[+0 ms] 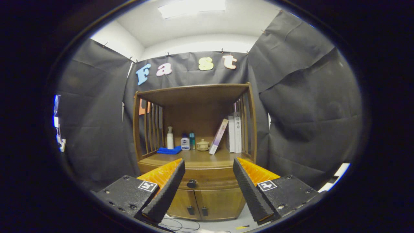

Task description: Pull open the drawer, take out the items inside it, and place them on the countertop above the cabinet.

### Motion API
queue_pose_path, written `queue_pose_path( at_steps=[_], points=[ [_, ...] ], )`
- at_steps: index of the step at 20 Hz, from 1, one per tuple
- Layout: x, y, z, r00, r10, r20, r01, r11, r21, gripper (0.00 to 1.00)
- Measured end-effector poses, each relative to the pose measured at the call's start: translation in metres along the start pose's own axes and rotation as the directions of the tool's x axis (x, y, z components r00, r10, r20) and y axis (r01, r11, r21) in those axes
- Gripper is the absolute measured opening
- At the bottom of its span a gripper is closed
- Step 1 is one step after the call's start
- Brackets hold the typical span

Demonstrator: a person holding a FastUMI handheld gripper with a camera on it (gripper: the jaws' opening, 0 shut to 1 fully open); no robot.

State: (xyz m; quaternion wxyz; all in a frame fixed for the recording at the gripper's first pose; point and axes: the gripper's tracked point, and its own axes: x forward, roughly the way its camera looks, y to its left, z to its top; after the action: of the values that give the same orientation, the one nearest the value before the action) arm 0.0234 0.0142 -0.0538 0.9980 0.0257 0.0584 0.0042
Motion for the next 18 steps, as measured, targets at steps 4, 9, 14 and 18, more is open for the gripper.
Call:
queue_pose_path(
  at_steps=[4,9,14,18],
  points=[
    [0.028,0.004,-0.041,0.999,0.016,-0.037,-0.016,1.0,0.013,0.97],
    [0.075,0.004,-0.106,0.996,-0.023,-0.087,0.021,1.0,-0.019,0.98],
    [0.128,0.009,-0.157,0.988,-0.026,-0.151,0.035,0.998,0.055,0.98],
    [0.17,0.021,-0.181,0.984,-0.021,-0.175,0.026,0.999,0.028,0.99]
  ],
)
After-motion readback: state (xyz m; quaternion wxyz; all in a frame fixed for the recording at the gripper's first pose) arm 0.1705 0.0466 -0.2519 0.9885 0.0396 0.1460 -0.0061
